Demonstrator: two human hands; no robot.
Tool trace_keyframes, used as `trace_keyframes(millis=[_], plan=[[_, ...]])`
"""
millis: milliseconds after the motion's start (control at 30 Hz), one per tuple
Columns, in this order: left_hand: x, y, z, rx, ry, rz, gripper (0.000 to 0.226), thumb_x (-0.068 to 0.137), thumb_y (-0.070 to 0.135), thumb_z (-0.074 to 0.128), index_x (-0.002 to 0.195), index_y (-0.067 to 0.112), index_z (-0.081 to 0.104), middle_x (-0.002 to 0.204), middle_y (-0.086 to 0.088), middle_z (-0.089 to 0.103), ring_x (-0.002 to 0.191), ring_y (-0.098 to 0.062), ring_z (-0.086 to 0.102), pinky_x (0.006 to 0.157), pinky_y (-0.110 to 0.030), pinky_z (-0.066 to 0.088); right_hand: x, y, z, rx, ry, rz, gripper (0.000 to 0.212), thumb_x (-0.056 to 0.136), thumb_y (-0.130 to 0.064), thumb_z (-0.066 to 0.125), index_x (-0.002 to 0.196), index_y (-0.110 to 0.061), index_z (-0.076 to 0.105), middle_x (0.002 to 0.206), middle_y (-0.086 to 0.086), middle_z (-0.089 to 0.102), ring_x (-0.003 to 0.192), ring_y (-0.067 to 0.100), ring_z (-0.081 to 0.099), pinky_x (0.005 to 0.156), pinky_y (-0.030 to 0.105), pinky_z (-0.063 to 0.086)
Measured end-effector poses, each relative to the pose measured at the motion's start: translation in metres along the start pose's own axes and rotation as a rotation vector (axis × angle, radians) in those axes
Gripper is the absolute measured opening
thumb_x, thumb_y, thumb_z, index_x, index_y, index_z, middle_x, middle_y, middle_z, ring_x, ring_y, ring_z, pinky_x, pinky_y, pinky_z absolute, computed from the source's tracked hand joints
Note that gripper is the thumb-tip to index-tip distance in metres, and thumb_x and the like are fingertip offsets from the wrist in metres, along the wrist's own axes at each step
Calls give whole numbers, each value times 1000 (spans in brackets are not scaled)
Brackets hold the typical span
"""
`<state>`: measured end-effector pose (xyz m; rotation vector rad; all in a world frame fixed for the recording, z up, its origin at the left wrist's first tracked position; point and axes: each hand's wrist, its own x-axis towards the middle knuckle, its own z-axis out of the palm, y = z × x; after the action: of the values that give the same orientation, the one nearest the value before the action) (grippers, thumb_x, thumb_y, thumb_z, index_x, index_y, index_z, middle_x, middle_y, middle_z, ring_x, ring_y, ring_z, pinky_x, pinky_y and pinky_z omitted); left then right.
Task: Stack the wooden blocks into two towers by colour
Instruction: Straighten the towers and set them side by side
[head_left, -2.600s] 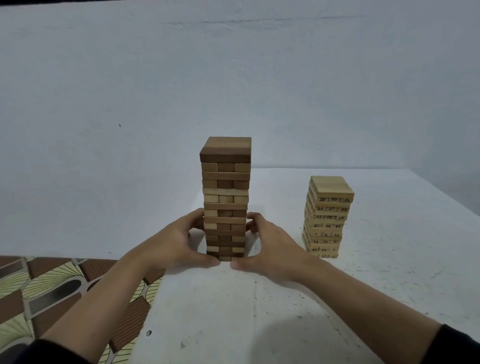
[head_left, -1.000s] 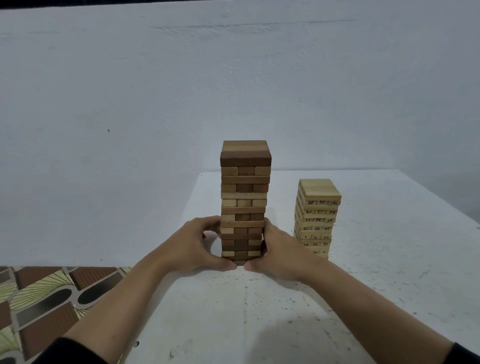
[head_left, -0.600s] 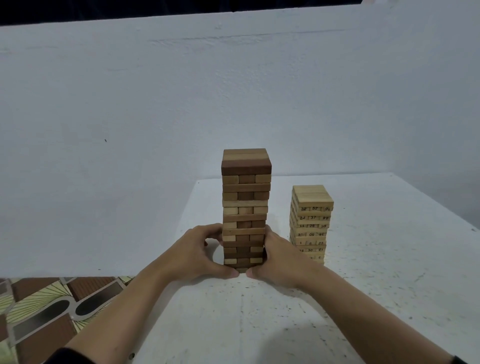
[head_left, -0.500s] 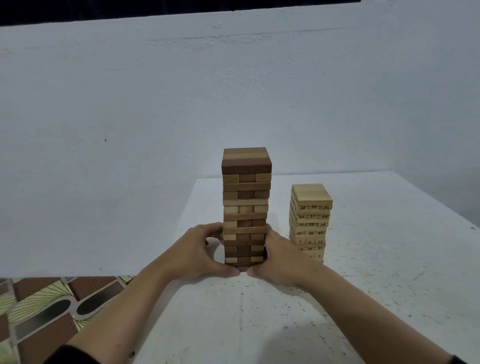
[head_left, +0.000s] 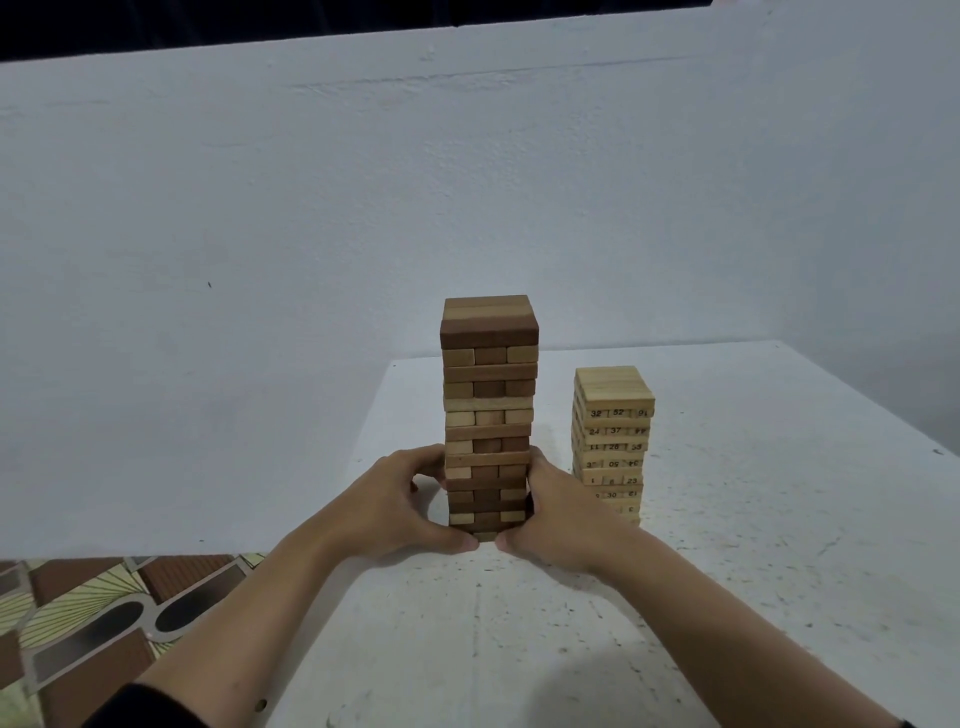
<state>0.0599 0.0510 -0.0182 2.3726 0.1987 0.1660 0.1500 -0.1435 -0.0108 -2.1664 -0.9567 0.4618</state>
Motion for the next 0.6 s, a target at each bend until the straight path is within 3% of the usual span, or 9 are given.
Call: trace_keyframes(millis=[200,333,467,600], plan=[[-2,2,1,-11,-3,-8,66,63,37,95,120,47,62,113,30,66,109,4,60,98,-32,51,-11,-2,6,25,57,-21,56,84,-9,69,128,-28,40,107,-3,62,102,16,59,87,36,57],[-4,1,1,-24,-8,-11,72,60,46,93,124,45,62,119,22,68,115,-4,61,103,-41,52,-18,-3,8,152,154,-30,64,82,-13,68,134,-35,38,115,-7,63,104,14,61,90,38,57],[-4,2,-2,9,-15,-27,68,64,44,94,122,50,59,117,29,65,110,7,57,100,-33,50,-23,-7,6,254,171,-17,71,88,-12,62,149,-34,31,137,-15,54,112,9,56,86,23,51],[-9,6,-6,63,-46,-73,76,64,46,93,128,49,54,123,27,62,111,12,54,102,-29,49,-26,-9,6,282,175,-20,59,91,-9,59,139,-34,37,123,-13,60,104,10,59,73,19,50]])
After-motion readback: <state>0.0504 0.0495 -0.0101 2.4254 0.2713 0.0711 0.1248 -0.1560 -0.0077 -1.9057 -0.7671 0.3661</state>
